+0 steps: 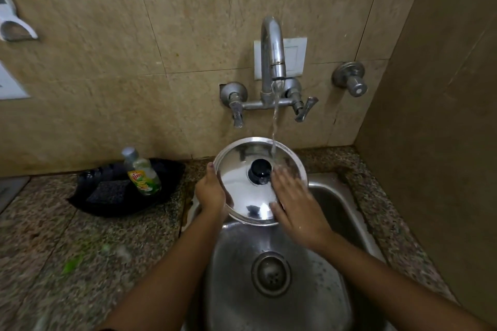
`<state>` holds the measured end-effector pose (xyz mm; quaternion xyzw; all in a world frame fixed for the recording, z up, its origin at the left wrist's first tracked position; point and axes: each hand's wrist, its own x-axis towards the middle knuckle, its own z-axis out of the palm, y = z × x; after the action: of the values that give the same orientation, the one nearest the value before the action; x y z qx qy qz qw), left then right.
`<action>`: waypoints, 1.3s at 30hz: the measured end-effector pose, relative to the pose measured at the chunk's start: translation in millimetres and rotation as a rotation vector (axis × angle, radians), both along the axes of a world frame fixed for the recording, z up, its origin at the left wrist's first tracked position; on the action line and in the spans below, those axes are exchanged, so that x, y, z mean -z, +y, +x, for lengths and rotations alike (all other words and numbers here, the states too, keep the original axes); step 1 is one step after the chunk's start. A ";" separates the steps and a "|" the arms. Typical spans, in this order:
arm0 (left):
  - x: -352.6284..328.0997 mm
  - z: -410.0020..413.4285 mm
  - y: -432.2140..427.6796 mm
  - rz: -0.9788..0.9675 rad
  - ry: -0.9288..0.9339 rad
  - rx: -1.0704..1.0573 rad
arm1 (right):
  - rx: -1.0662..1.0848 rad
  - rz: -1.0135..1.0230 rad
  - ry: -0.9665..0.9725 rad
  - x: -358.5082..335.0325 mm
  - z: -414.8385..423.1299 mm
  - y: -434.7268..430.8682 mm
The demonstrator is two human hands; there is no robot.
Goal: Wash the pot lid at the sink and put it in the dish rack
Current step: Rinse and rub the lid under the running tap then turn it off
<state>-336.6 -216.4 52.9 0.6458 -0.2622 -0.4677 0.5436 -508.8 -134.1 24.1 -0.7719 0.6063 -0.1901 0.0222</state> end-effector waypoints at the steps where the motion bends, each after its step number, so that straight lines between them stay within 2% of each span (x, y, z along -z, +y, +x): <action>1: 0.9 0.3 0.7 0.020 0.002 -0.027 | -0.050 -0.031 0.040 3.8 3.5 9.0; 5: 11.1 -5.6 5.7 0.036 -0.001 -0.030 | -0.309 -0.072 0.227 8.7 27.2 7.4; 9: 7.5 -3.3 6.4 -0.025 -0.006 0.005 | -0.420 -0.045 0.249 0.8 24.8 -2.0; 11: 3.6 8.4 3.1 -0.028 -0.007 -0.016 | -0.403 -0.026 0.234 0.4 -0.4 -0.7; 14: 8.0 15.7 0.2 -0.006 -0.017 -0.005 | -0.149 0.071 0.018 -1.9 -35.1 -5.3; 16: 14.6 8.3 2.4 0.019 -0.002 0.003 | -0.040 0.042 -0.051 -0.2 -33.1 -7.2; 18: 17.8 -2.4 3.5 0.025 0.018 -0.012 | -0.069 -0.058 -0.021 5.8 -19.1 -2.9; 22: 18.0 1.9 -2.5 0.035 -0.017 0.042 | -0.317 -0.172 0.182 20.9 -30.7 9.0; 25: 32.7 18.7 -4.1 0.109 -0.010 0.130 | -0.303 -0.199 0.201 24.5 -49.9 13.3; 27: 39.1 25.0 0.9 0.171 0.015 0.235 | -0.316 -0.240 0.117 19.9 -47.4 14.4; 30: 40.9 32.5 12.1 0.319 0.163 0.383 | -0.398 -0.309 -0.079 1.5 -36.4 15.7; 33: 52.9 48.4 31.2 0.386 0.307 0.370 | -0.290 -0.197 -0.317 -8.0 -30.9 16.7; 36: 74.8 54.4 54.4 0.392 0.273 0.390 | -0.003 0.046 -0.792 -2.5 -20.7 19.5; 39: 80.5 46.3 71.8 0.297 0.460 0.440 | 0.178 0.144 -1.202 11.0 -10.1 23.5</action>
<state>-290.3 -144.6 -27.6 0.5236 -0.1950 -0.7398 0.3748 -518.9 -110.5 13.2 -0.4724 0.5613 -0.5519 0.3965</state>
